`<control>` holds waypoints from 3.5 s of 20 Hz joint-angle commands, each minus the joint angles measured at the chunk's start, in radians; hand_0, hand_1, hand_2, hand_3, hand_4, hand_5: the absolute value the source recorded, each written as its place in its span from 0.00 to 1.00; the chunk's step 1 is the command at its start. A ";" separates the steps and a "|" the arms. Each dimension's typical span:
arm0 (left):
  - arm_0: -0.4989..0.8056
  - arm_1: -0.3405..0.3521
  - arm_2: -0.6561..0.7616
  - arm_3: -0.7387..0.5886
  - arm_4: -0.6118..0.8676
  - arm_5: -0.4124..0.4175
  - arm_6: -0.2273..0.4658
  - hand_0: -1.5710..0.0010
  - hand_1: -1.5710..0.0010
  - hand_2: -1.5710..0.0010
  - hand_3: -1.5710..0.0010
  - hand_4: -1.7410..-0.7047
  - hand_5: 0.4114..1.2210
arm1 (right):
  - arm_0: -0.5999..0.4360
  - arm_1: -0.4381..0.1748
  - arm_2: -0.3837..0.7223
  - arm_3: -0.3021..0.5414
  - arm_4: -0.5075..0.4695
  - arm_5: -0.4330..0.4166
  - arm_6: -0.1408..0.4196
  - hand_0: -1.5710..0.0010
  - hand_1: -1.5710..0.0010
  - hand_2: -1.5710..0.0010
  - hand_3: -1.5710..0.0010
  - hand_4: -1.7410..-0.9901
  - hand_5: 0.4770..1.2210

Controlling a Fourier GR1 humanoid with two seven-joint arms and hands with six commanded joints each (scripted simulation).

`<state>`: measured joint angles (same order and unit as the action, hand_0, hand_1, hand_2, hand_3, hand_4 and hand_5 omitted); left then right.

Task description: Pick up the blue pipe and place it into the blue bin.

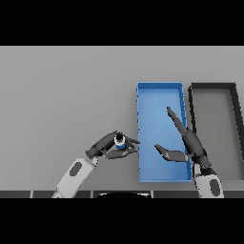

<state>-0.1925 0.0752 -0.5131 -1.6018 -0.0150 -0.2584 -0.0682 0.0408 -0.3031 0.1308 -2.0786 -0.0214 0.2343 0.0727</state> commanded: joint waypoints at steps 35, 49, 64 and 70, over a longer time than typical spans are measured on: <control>-0.007 -0.101 0.098 0.032 -0.035 -0.148 0.031 0.00 0.00 0.01 0.13 0.02 1.00 | -0.549 0.157 0.321 0.240 -0.116 0.195 0.278 0.10 0.10 0.10 0.14 0.36 0.70; 0.007 -0.067 0.093 0.013 -0.110 -0.186 0.007 0.62 0.64 0.65 0.73 0.47 1.00 | -0.486 0.235 0.320 0.201 -0.117 0.180 0.348 0.00 0.00 0.00 0.01 0.32 0.99; -0.001 -0.090 0.132 0.051 -0.108 -0.186 0.162 0.99 0.99 0.99 0.99 0.74 0.13 | -0.499 0.333 0.236 0.191 -0.111 0.204 0.334 0.00 0.00 0.00 0.00 0.33 1.00; 0.018 -0.075 0.125 0.033 -0.117 -0.185 0.173 1.00 1.00 1.00 1.00 0.75 0.08 | -0.695 0.340 0.088 0.165 -0.328 0.113 0.535 0.00 0.00 0.00 0.00 0.33 1.00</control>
<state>-0.1741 0.0003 -0.3885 -1.5689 -0.1320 -0.4435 0.1044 -0.6560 0.0359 0.2179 -1.9134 -0.3475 0.3470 0.6064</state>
